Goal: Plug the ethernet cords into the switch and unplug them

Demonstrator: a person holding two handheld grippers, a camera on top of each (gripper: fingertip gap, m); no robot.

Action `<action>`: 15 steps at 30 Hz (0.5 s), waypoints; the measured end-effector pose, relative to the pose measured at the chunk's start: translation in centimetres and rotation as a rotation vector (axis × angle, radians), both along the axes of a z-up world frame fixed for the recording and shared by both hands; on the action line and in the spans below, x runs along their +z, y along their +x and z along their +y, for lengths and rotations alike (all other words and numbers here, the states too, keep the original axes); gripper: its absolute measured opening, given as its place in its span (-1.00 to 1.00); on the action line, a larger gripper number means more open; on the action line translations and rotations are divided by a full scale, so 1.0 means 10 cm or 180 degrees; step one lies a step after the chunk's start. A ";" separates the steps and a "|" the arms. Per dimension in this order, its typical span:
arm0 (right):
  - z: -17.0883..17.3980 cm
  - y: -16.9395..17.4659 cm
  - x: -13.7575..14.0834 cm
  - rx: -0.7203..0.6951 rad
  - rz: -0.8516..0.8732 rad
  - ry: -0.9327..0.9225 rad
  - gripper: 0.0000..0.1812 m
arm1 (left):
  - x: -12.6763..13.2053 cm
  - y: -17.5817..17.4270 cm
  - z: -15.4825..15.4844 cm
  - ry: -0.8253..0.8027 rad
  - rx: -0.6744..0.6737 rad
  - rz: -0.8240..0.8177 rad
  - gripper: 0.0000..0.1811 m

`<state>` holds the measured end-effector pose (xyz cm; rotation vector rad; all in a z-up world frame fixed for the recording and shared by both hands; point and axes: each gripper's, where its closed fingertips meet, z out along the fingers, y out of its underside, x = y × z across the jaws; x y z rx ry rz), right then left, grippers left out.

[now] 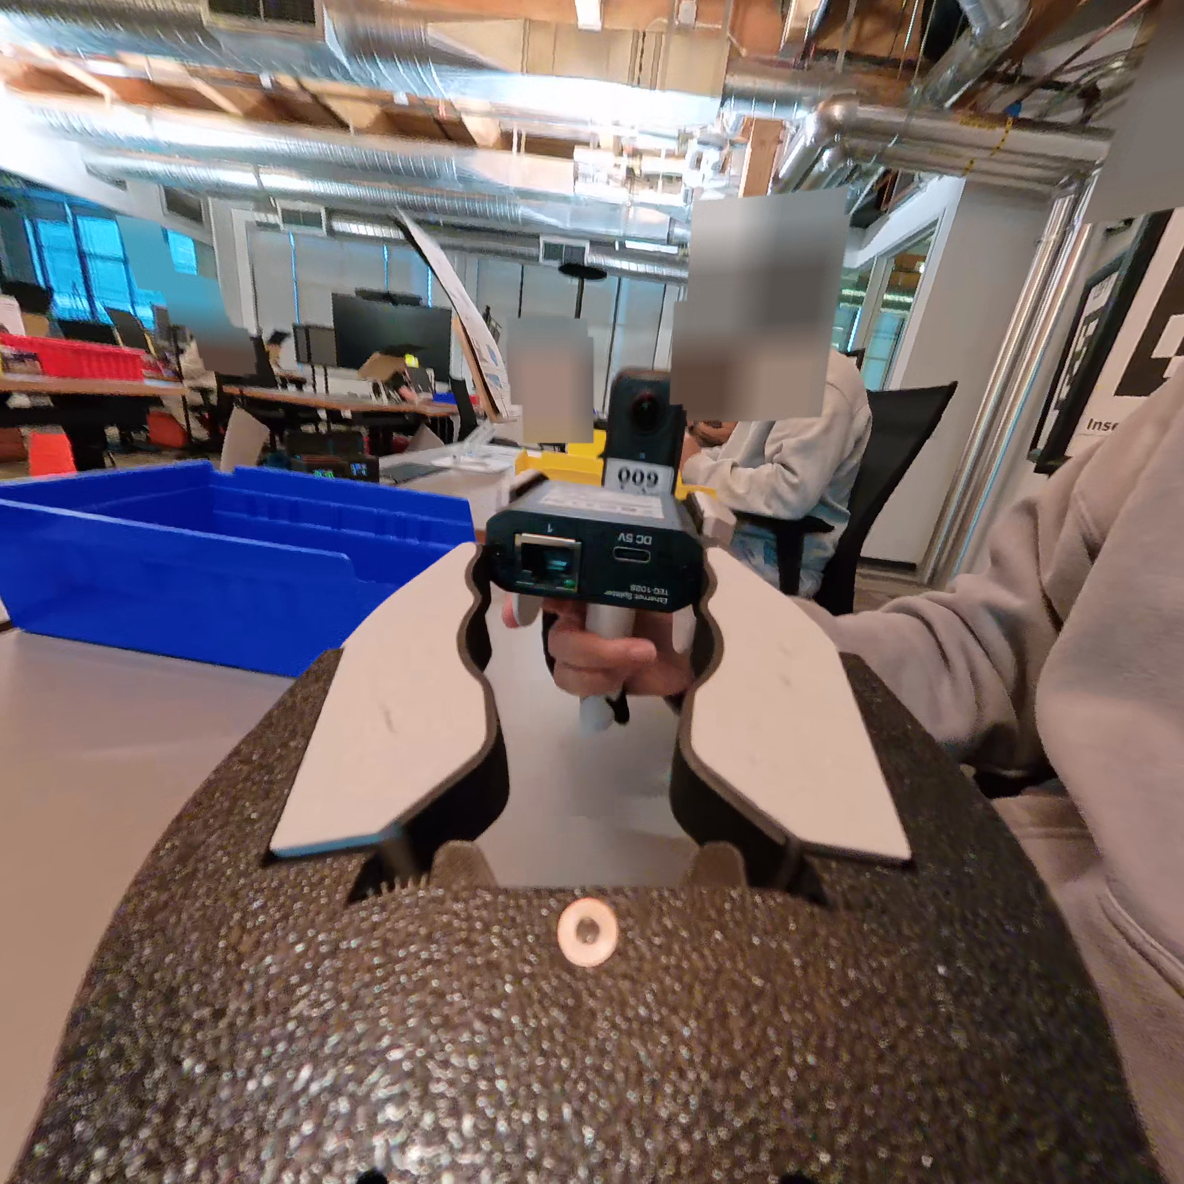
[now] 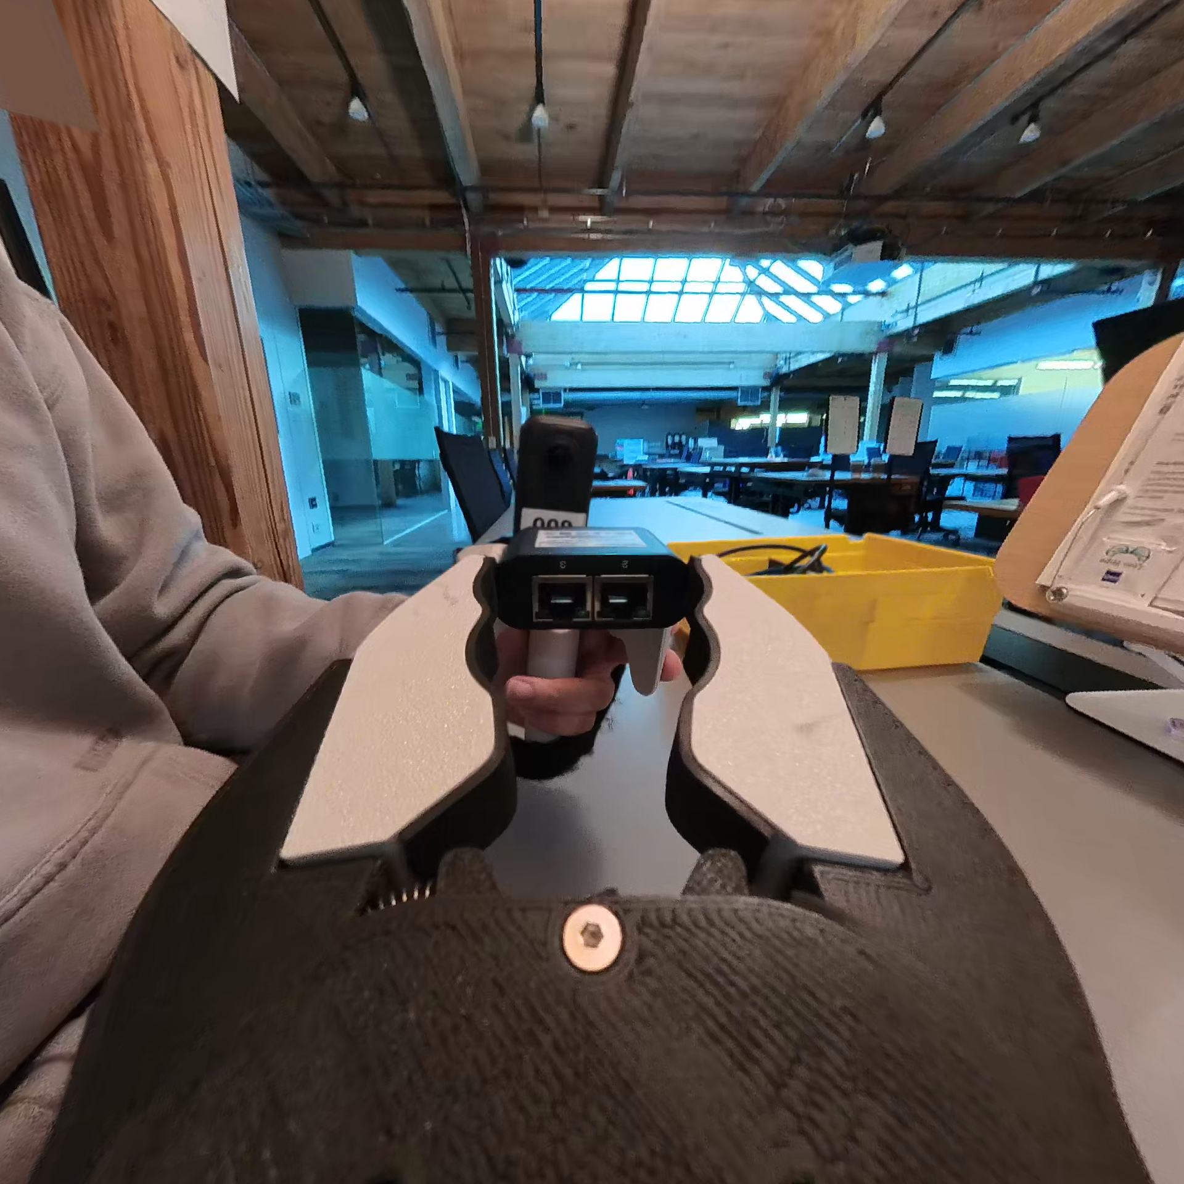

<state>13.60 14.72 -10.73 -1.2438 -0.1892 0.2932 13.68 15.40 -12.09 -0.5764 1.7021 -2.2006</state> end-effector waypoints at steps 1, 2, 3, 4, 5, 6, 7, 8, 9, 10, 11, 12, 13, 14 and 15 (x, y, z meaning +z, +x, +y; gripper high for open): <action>-0.01 0.00 0.01 0.0043 -0.0010 -0.0047 -0.37 | -0.02 -0.02 -0.02 0.0067 -0.0042 0.0064 -0.33; -0.03 -0.01 0.02 0.0073 -0.0059 -0.0052 -0.37 | -0.02 -0.03 -0.03 0.0090 -0.0065 0.0139 -0.33; -0.04 -0.01 0.02 0.0032 -0.0150 -0.0032 -0.38 | 0.01 -0.04 -0.02 0.0019 -0.0103 0.0263 -0.30; -0.05 0.00 0.02 -0.0040 -0.0238 -0.0029 -0.37 | 0.05 -0.06 0.00 -0.0103 -0.0183 0.0452 -0.25; -0.06 0.02 0.01 -0.0081 -0.0304 -0.0058 -0.37 | 0.08 -0.05 0.03 -0.0250 -0.0271 0.0745 -0.19; -0.07 0.03 0.00 -0.0133 -0.0374 -0.0085 -0.37 | 0.09 -0.05 0.05 -0.0406 -0.0391 0.1101 -0.13; -0.08 0.04 -0.01 -0.0178 -0.0463 -0.0091 -0.37 | 0.08 -0.06 0.06 -0.0566 -0.0556 0.1469 -0.15; -0.09 0.03 -0.02 -0.0178 -0.0538 -0.0099 -0.37 | 0.05 -0.07 0.07 -0.0686 -0.0715 0.1861 -0.23; -0.09 0.02 -0.02 -0.0190 -0.0590 -0.0093 -0.37 | 0.00 -0.09 0.06 -0.0798 -0.0889 0.2230 -0.31; -0.09 0.02 -0.02 -0.0203 -0.0631 -0.0060 -0.37 | -0.02 -0.14 0.04 -0.0916 -0.1115 0.2504 -0.39; -0.09 0.00 -0.02 -0.0182 -0.0654 -0.0028 -0.37 | -0.04 -0.19 0.01 -0.1003 -0.1320 0.2731 -0.47; -0.08 -0.01 -0.02 -0.0165 -0.0662 -0.0019 -0.37 | -0.05 -0.22 -0.01 -0.1117 -0.1473 0.2878 -0.55; -0.07 -0.03 -0.04 -0.0162 -0.0684 -0.0048 -0.37 | -0.02 -0.23 -0.02 -0.1316 -0.1584 0.2925 -0.52; -0.06 -0.04 -0.04 -0.0147 -0.0698 -0.0046 -0.37 | -0.01 -0.22 -0.02 -0.1491 -0.1629 0.2970 -0.56; -0.06 -0.04 -0.05 -0.0140 -0.0705 -0.0045 -0.37 | -0.01 -0.21 -0.02 -0.1599 -0.1655 0.2993 -0.60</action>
